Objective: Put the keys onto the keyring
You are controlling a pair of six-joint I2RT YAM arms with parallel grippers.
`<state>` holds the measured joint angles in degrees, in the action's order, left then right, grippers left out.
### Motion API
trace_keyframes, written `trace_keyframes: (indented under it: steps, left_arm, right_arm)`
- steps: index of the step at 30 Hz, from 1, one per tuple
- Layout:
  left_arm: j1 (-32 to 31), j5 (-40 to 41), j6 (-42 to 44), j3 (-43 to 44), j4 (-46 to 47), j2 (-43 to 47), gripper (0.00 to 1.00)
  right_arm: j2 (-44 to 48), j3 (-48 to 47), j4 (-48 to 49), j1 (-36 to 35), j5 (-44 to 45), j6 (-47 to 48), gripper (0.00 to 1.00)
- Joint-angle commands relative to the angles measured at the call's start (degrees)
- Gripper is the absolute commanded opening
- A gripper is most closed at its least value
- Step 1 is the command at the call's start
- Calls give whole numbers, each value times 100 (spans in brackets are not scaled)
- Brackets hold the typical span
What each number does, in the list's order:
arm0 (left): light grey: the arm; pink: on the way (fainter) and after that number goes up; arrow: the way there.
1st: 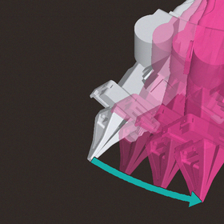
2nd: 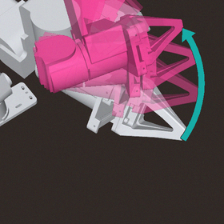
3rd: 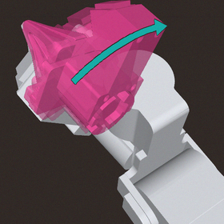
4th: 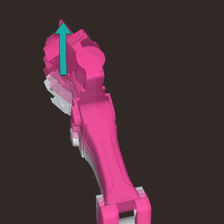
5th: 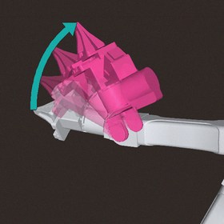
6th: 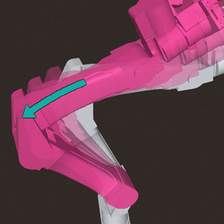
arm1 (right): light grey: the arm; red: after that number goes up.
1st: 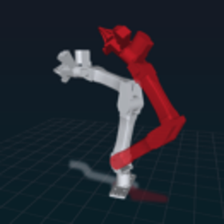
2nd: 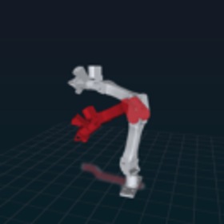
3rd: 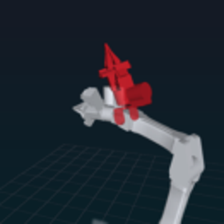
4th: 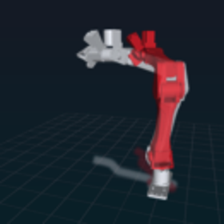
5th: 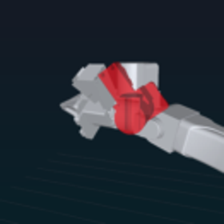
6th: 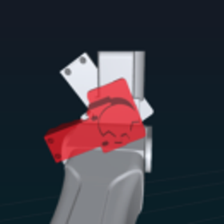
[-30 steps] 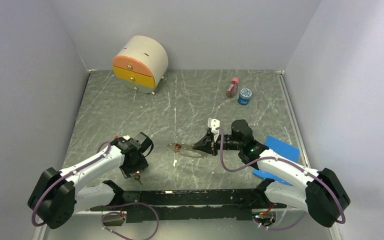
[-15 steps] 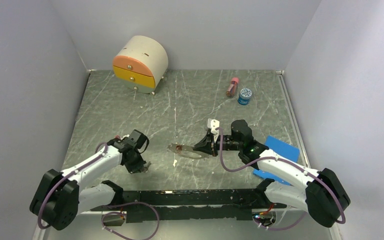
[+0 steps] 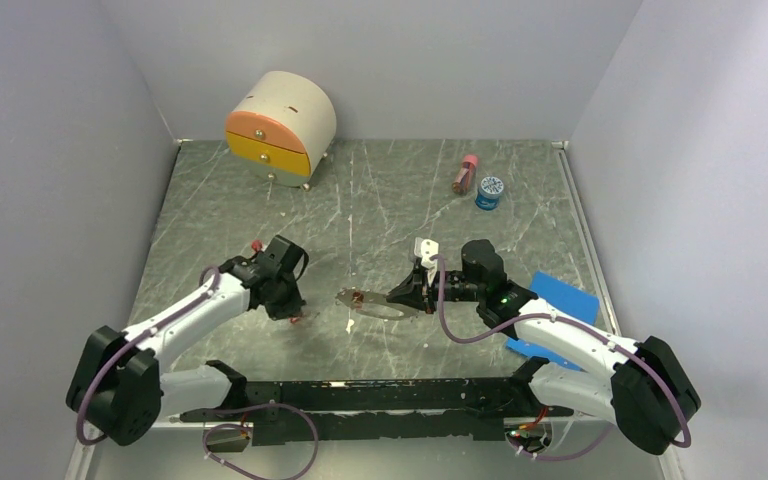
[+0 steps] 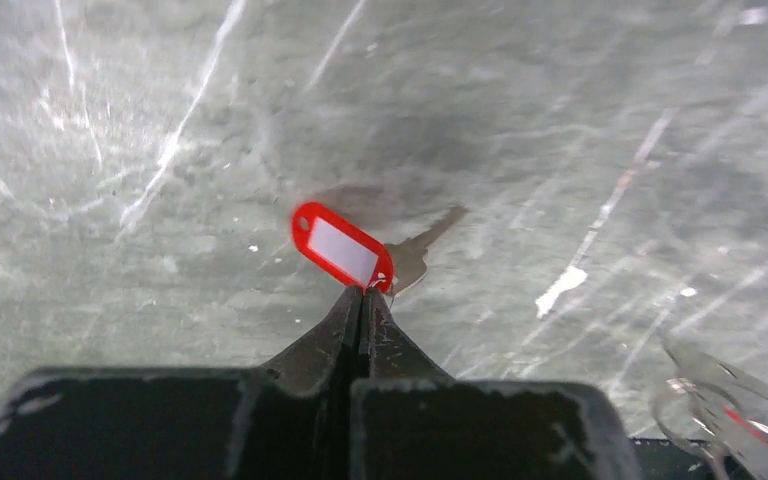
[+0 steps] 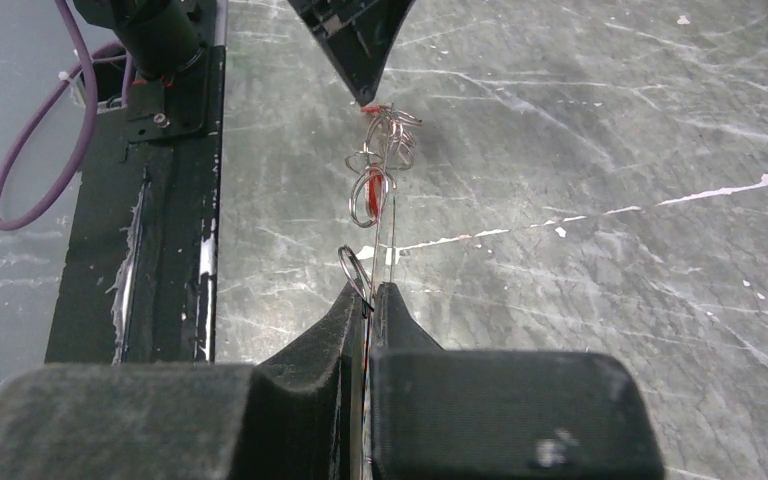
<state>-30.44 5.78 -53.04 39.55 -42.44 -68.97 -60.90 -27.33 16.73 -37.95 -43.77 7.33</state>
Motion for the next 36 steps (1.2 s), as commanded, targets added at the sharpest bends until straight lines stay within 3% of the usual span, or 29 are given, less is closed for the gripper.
trace_keyframes:
  steps: [1,5,10,16,22,29,36]
  left_arm:
    - [-80,341,829,527,16,562,3]
    - [-81,132,2123,791,485,1027,3]
    - [-84,-33,3004,1147,808,1329,3]
    - [-93,-402,3219,1769,282,1258,3]
    - [-236,-755,3275,2371,-198,1377,3]
    - [-319,-1229,3730,2298,437,2041,3]
    - [-359,-1583,3991,2019,1262,1942,2]
  right_arm:
    - [140,-161,264,11,-83,156,0]
    - [53,-276,175,15,-19,309,0]
    - [-167,-507,-75,12,-31,436,0]
    - [-128,-330,490,7,351,299,0]
    - [-306,-512,307,-5,486,607,0]
    - [-382,-567,280,-5,466,864,0]
    - [-454,-775,-40,-15,74,1037,0]
